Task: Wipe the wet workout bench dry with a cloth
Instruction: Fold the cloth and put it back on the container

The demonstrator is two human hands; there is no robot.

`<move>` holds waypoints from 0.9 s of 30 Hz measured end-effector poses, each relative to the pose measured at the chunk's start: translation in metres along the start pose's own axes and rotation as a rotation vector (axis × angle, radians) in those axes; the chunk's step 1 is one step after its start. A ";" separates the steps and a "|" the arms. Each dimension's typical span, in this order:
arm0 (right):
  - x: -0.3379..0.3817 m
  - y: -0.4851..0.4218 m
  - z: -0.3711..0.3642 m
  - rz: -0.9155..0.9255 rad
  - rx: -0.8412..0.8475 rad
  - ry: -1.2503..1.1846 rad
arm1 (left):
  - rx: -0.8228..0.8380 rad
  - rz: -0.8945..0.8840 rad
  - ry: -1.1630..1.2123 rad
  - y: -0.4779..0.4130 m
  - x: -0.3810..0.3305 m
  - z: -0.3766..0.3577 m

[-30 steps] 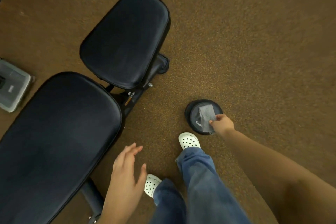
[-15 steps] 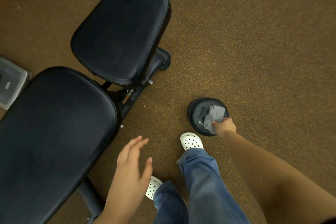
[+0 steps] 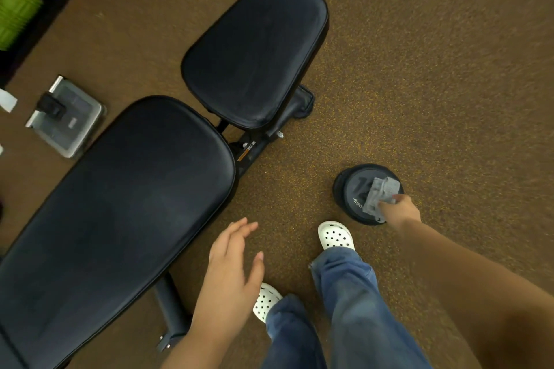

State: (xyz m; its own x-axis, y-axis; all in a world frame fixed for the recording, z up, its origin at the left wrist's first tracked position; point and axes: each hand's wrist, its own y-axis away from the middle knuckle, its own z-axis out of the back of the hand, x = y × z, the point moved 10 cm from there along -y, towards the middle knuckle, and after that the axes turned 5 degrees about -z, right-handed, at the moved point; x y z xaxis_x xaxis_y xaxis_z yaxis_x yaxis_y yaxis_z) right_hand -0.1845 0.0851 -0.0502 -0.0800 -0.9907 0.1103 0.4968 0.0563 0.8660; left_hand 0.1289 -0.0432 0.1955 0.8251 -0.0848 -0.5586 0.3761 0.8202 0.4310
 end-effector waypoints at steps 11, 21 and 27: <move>0.014 0.019 -0.011 -0.002 -0.002 0.073 | -0.076 0.036 0.015 0.027 0.033 0.032; 0.009 0.004 -0.028 -0.047 -0.143 0.033 | -0.087 0.053 0.025 0.030 0.082 0.008; 0.023 -0.009 -0.018 0.049 -0.230 0.096 | -0.071 0.047 0.035 0.023 0.093 -0.010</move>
State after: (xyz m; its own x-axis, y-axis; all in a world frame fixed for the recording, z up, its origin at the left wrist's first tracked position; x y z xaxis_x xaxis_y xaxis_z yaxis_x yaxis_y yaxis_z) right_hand -0.1753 0.0601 -0.0645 0.0255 -0.9954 0.0928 0.6827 0.0852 0.7258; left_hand 0.2098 -0.0262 0.1464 0.8253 -0.0269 -0.5640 0.3059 0.8610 0.4064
